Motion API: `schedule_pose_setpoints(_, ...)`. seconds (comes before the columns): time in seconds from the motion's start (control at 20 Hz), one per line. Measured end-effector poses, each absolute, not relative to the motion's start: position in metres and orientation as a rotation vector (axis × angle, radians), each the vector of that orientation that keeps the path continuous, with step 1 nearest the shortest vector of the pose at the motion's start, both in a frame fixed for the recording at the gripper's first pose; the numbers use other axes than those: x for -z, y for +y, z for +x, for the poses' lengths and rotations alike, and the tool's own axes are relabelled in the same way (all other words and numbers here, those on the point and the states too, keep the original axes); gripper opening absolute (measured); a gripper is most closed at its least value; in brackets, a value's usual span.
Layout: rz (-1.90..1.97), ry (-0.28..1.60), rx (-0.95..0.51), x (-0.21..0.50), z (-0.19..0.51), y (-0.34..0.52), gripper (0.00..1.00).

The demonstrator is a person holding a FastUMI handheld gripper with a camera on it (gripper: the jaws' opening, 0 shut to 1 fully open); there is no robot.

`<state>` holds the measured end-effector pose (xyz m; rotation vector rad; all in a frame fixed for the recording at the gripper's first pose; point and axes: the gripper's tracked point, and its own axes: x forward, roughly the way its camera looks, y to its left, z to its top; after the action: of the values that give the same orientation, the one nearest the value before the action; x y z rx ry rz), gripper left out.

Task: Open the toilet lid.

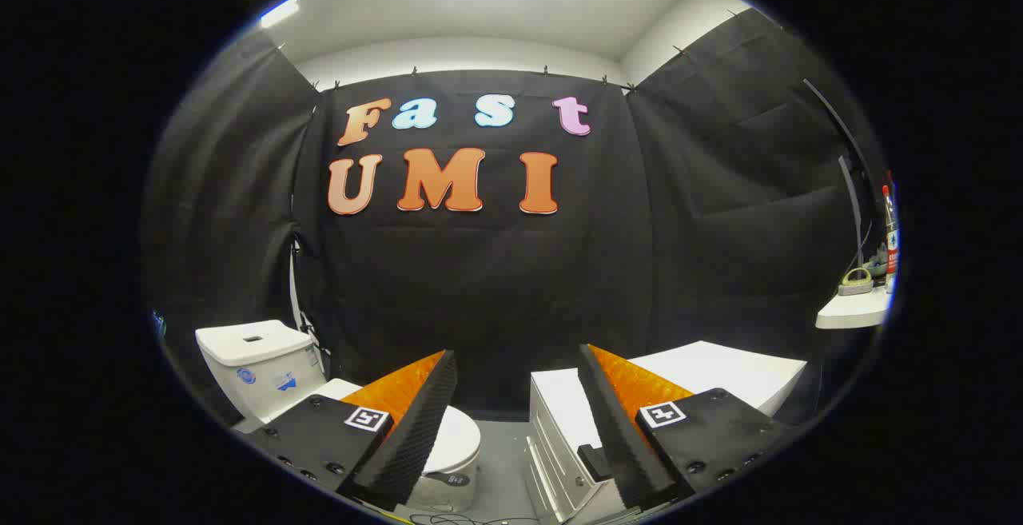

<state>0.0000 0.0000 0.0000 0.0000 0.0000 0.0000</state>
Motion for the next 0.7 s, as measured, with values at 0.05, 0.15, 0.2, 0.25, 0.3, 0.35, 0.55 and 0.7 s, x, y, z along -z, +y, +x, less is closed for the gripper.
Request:
schedule_pose_setpoints(0.05,0.002,-0.001,-0.002,-0.0005,-0.0003,0.0001,0.98)
schedule_pose_setpoints(0.15,0.002,-0.005,-0.001,-0.0022,-0.0015,-0.001,0.98)
schedule_pose_setpoints(0.2,0.001,-0.005,0.002,-0.0028,-0.0029,-0.002,0.98)
schedule_pose_setpoints(0.25,0.002,-0.003,0.003,-0.0023,-0.0017,-0.0018,0.98)
schedule_pose_setpoints(0.3,0.004,-0.001,0.005,-0.0019,-0.0024,-0.003,0.98)
schedule_pose_setpoints(0.35,0.004,-0.001,0.007,-0.002,-0.0022,-0.0044,0.98)
schedule_pose_setpoints(0.55,0.004,-0.002,0.02,-0.0038,-0.0019,-0.0074,0.98)
schedule_pose_setpoints(0.7,0.003,0.002,0.019,-0.0023,-0.0038,-0.0079,0.98)
